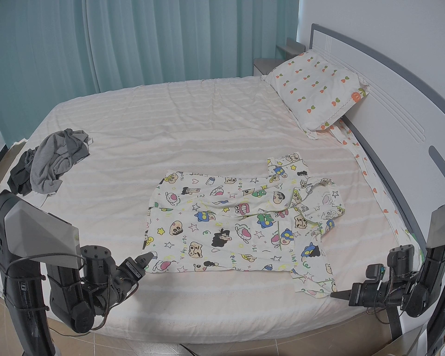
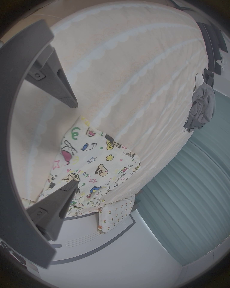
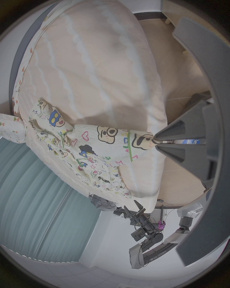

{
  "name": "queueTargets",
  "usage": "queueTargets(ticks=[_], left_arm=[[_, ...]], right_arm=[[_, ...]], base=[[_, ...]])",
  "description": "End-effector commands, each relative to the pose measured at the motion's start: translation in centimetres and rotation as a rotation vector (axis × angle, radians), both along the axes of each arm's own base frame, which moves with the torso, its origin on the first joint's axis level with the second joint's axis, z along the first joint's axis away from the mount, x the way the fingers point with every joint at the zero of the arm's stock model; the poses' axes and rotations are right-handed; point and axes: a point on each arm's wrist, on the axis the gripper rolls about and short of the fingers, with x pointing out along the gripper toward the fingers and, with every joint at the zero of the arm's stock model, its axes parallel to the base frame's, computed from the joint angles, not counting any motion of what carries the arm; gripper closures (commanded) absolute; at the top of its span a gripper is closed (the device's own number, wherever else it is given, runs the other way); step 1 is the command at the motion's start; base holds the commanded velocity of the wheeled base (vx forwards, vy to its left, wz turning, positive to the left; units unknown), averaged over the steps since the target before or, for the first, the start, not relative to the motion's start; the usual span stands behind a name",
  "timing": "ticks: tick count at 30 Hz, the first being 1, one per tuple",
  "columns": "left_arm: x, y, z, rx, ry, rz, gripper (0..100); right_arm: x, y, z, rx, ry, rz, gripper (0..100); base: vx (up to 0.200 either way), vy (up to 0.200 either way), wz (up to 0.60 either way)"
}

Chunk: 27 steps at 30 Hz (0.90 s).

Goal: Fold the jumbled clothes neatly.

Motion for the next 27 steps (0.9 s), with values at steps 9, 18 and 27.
queueTargets(ticks=[9,18,27], left_arm=[[1.6,-0.2,-2.0,0.008,0.026,0.008,0],[3.6,-0.7,-2.6,0.019,-0.01,-0.001,0],[4.5,-1.0,-2.8,0.045,0.026,-0.04,0]], right_arm=[[-1.8,0.3,0.3,-0.132,0.077,-0.032,100],[-2.4,1.4,0.9,-0.13,0.065,0.023,100],[-2.4,1.4,1.0,-0.13,0.062,0.022,100]], base=[[0.0,0.0,0.0],[0.0,0.0,0.0],[0.0,0.0,0.0]])
